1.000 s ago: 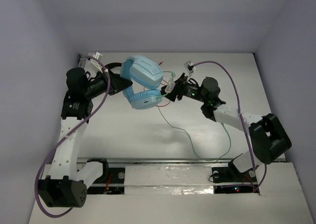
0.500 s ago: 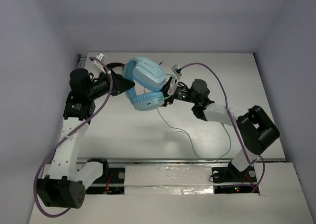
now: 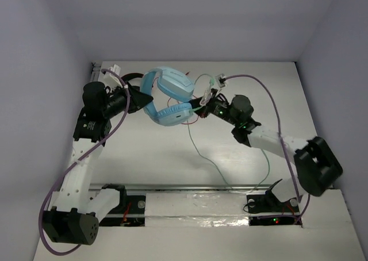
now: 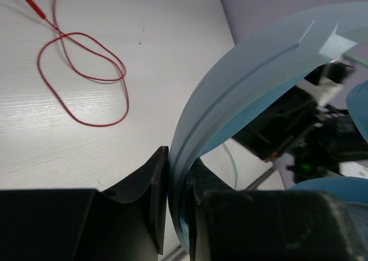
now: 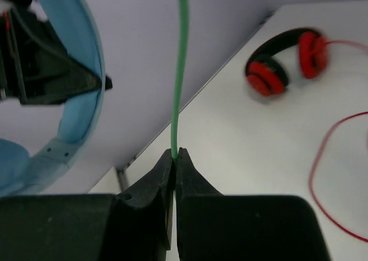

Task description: Wrap the headphones

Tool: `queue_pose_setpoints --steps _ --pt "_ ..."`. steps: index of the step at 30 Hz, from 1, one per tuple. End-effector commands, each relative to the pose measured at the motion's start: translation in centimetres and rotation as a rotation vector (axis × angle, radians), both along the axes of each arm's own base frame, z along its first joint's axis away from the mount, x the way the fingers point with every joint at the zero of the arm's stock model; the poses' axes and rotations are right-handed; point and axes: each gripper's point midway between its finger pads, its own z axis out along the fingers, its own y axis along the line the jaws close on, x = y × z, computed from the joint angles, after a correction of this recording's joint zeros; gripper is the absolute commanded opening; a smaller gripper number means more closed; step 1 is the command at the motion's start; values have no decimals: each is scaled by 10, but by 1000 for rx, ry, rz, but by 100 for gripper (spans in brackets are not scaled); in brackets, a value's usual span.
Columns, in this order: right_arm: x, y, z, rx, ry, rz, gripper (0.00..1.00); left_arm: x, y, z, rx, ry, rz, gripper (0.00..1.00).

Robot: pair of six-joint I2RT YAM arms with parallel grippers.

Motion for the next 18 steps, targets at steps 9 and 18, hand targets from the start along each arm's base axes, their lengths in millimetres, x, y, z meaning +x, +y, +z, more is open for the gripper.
queue_pose_setpoints --steps 9,18 --pt "28 -138 119 -263 -228 -717 0 -6 6 3 85 -67 31 0" --pt "25 -109 162 -391 -315 -623 0 -18 16 -58 259 56 58 0"
